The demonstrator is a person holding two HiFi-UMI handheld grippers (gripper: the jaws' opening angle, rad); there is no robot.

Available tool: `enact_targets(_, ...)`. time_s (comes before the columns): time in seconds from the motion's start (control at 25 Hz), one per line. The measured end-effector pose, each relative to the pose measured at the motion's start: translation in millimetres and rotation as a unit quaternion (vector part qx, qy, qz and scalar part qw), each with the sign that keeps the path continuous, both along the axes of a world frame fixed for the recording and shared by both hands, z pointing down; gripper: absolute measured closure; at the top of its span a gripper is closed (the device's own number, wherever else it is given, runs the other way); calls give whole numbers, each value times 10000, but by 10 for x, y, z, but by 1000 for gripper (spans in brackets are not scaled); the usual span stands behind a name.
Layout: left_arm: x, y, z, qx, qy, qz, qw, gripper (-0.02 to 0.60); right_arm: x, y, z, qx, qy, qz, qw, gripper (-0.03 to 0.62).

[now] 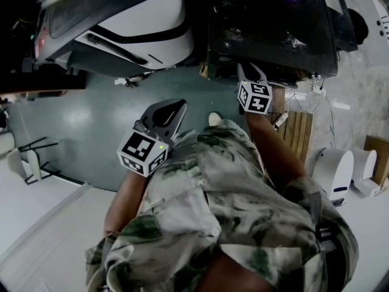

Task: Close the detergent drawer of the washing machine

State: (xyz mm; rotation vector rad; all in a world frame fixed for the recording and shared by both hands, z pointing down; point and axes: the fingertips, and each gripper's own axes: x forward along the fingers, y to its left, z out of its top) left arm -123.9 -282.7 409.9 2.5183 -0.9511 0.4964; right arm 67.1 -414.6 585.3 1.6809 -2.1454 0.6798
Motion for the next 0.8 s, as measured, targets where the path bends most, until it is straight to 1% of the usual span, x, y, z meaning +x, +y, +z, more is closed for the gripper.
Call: enact_targets(0.8,37,-61,-15,75,-35,17,10000,558,43,-61,13,17,12,129,9999,485)
